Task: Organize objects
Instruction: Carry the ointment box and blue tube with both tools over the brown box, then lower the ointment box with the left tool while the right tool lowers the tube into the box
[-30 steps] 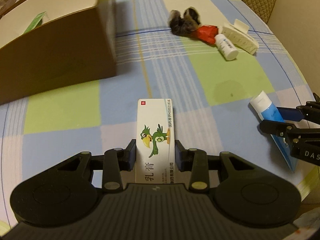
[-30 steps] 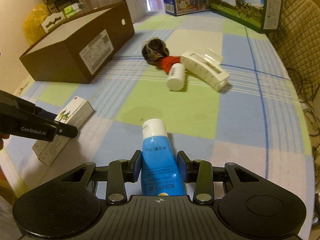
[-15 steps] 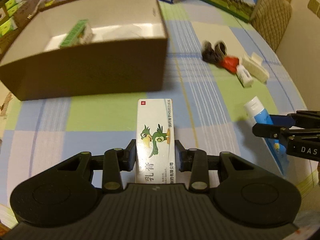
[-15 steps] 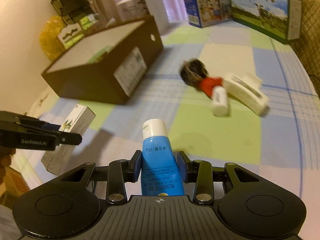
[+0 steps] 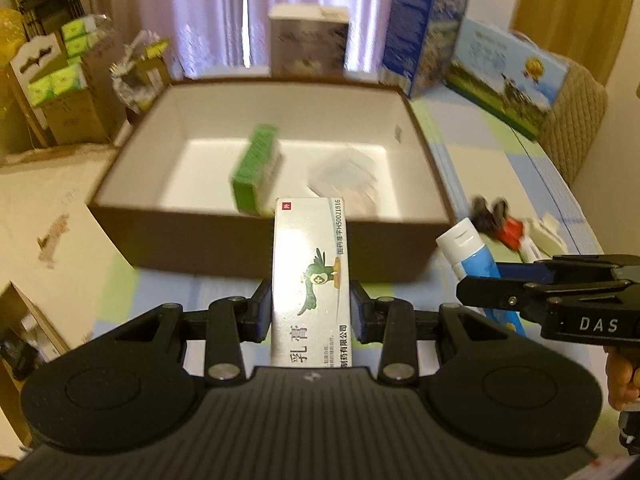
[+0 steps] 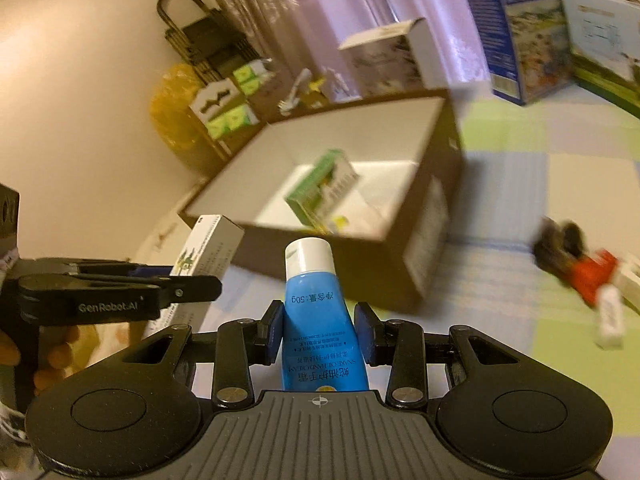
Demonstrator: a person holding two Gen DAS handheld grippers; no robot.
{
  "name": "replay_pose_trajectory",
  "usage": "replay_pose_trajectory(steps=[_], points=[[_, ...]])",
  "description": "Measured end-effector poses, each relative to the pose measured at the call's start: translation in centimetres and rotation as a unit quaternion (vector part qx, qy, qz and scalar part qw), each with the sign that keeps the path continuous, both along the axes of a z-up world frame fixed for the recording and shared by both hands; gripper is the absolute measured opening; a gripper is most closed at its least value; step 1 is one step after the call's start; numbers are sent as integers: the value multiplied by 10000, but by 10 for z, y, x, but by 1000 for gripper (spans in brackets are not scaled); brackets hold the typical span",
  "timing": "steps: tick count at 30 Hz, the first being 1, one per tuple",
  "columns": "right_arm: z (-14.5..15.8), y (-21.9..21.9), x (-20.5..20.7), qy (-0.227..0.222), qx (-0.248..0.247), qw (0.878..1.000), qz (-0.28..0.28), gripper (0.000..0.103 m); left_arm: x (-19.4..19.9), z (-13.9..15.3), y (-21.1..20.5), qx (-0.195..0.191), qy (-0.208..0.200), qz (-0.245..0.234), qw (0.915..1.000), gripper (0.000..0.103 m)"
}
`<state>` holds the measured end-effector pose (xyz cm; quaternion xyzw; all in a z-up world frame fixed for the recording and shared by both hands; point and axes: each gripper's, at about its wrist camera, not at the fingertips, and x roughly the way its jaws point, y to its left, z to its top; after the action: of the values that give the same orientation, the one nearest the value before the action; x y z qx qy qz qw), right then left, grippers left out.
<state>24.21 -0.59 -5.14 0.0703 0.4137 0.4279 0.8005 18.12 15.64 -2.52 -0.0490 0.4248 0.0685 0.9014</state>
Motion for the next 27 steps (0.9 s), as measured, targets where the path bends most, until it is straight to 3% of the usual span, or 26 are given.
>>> replay_pose_trajectory(steps=[17, 27], points=[[27, 109, 83, -94, 163, 9965, -811, 35, 88, 15, 103, 371, -279, -26, 9989, 33], [2, 147, 134, 278, -213, 9874, -1542, 35, 144, -11, 134, 318, 83, -66, 9994, 33]])
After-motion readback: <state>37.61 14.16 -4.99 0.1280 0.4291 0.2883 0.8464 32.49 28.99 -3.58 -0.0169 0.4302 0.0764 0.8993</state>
